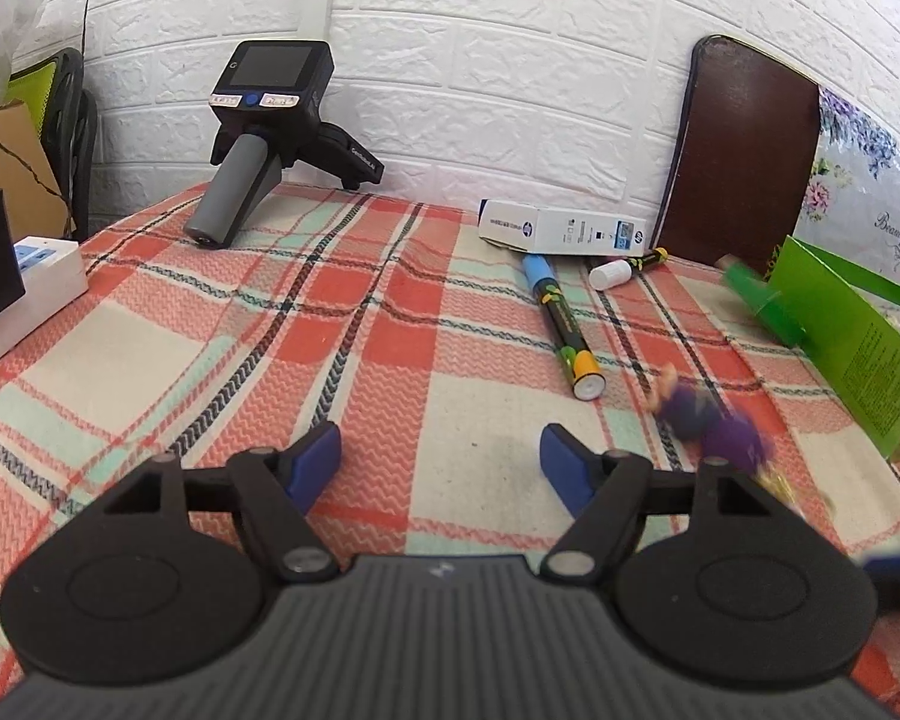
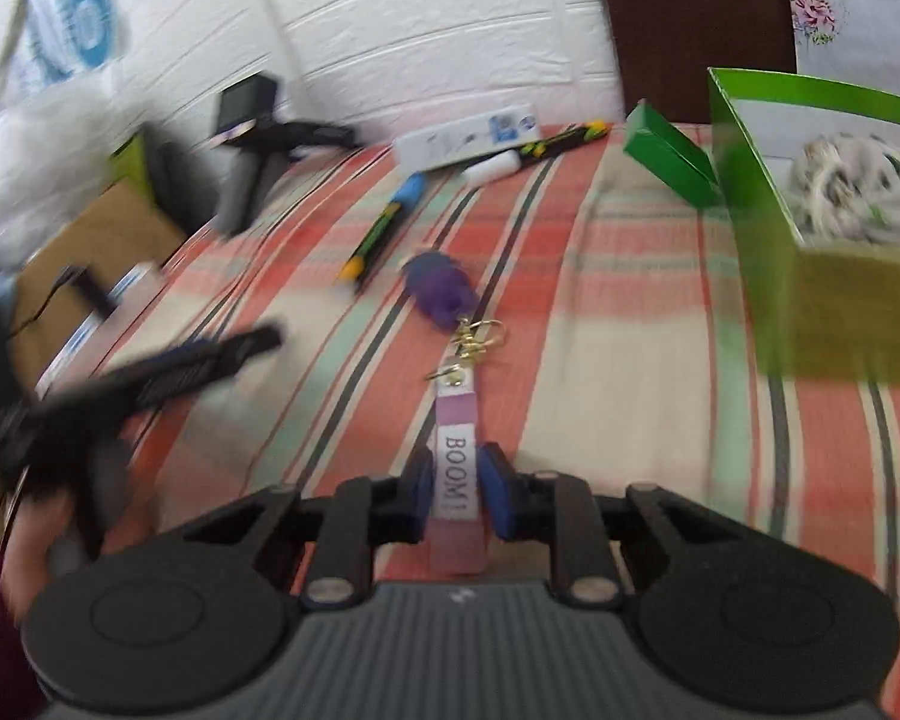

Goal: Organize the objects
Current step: 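Grasp the pink BOOM keychain tag with the right gripper and lift it, then lower the keychain with the right gripper while the left gripper grasps the purple figure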

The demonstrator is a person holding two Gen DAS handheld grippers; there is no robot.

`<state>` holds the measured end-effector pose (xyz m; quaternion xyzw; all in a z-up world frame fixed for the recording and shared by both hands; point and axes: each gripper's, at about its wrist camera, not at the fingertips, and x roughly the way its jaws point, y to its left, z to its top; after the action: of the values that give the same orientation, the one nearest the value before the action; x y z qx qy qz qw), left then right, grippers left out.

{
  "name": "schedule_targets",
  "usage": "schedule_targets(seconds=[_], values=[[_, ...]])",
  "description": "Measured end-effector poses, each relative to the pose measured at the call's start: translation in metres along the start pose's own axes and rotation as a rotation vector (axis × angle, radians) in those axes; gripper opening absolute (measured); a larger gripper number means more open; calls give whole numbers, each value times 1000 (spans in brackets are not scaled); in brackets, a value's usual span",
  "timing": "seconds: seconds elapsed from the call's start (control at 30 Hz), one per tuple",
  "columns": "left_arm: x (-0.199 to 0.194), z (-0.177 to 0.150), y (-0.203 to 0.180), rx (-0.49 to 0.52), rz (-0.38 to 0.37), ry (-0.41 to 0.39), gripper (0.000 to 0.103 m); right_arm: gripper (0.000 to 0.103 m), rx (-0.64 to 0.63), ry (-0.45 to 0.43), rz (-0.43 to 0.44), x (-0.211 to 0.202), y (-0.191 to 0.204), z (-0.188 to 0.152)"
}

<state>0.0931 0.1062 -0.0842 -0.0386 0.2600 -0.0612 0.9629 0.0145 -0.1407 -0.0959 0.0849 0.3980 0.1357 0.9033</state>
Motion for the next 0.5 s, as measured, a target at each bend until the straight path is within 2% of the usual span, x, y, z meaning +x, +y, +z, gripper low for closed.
schedule_targets(seconds=[0.03,0.1,0.13,0.2,0.4,0.5], values=[[0,0,0,3,-5,3,78,22,-18,-13,-15,-9,2,-11],[2,0,-2,12,-4,10,80,37,-35,-34,-42,-24,5,-26],[2,0,-2,18,-2,13,80,37,-38,-43,-50,-29,5,-29],[2,0,-5,34,10,19,80,46,-28,-69,-65,-38,2,-32],[1,-1,-6,53,31,35,81,48,29,-77,-63,-46,-9,-41],[-6,3,-7,53,75,62,79,49,30,-74,-66,-50,-10,-46]])
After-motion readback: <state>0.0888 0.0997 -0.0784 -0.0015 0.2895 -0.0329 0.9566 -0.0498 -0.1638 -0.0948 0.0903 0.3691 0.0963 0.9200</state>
